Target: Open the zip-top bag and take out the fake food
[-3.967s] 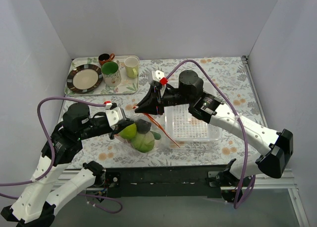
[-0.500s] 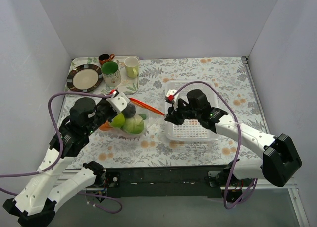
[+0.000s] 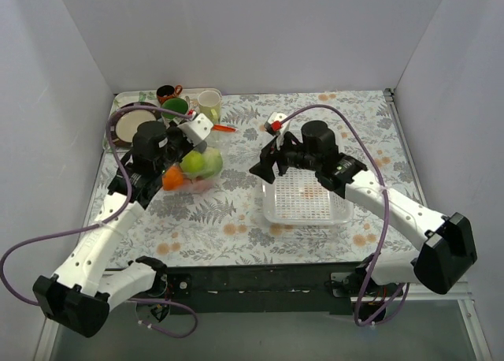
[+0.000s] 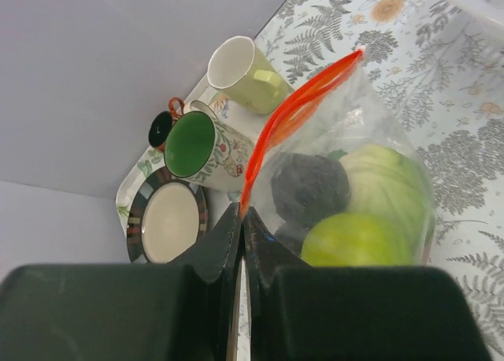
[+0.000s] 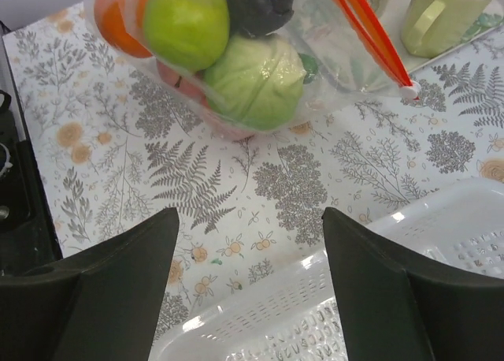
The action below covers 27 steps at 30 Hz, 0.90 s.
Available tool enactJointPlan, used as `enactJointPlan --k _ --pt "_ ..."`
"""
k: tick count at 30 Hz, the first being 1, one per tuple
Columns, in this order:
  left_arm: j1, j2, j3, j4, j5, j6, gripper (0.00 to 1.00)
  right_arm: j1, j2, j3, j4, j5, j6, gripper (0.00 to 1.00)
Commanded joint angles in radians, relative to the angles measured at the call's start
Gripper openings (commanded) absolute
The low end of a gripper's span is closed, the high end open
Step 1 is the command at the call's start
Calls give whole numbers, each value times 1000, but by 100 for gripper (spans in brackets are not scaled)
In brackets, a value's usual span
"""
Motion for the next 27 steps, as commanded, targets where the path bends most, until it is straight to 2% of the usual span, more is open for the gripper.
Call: enactJointPlan --k 1,2,3,8,11,14,15,17,18,25,27 --pt "17 -149 -62 -51 204 6 0 0 -116 -58 76 -8 37 82" --pt "17 -169 -66 -156 253 17 0 0 -123 -74 78 -8 43 82" --pt "17 -198 -66 -225 370 35 0 -1 -136 -79 79 -1 46 82" --pt "17 -193 14 -627 627 54 3 0 -125 -76 90 11 86 81" --pt "17 -150 37 -735 709 23 15 3 -105 -69 122 -18 132 80" --pt "17 -131 25 -755 715 -4 50 18 -93 -72 139 -32 167 77" --pt "17 -130 6 -758 715 -39 73 37 -93 -82 137 -31 172 76" --pt "17 -139 -14 -734 698 -66 92 60 -100 -102 131 -20 187 74" --pt "17 -143 -32 -717 686 -93 98 92 -107 -113 125 0 190 74" --pt "17 -179 -105 -565 490 -165 98 256 -215 -294 65 166 221 64" --pt "17 -166 -129 -547 439 -181 96 293 -274 -331 33 221 247 58"
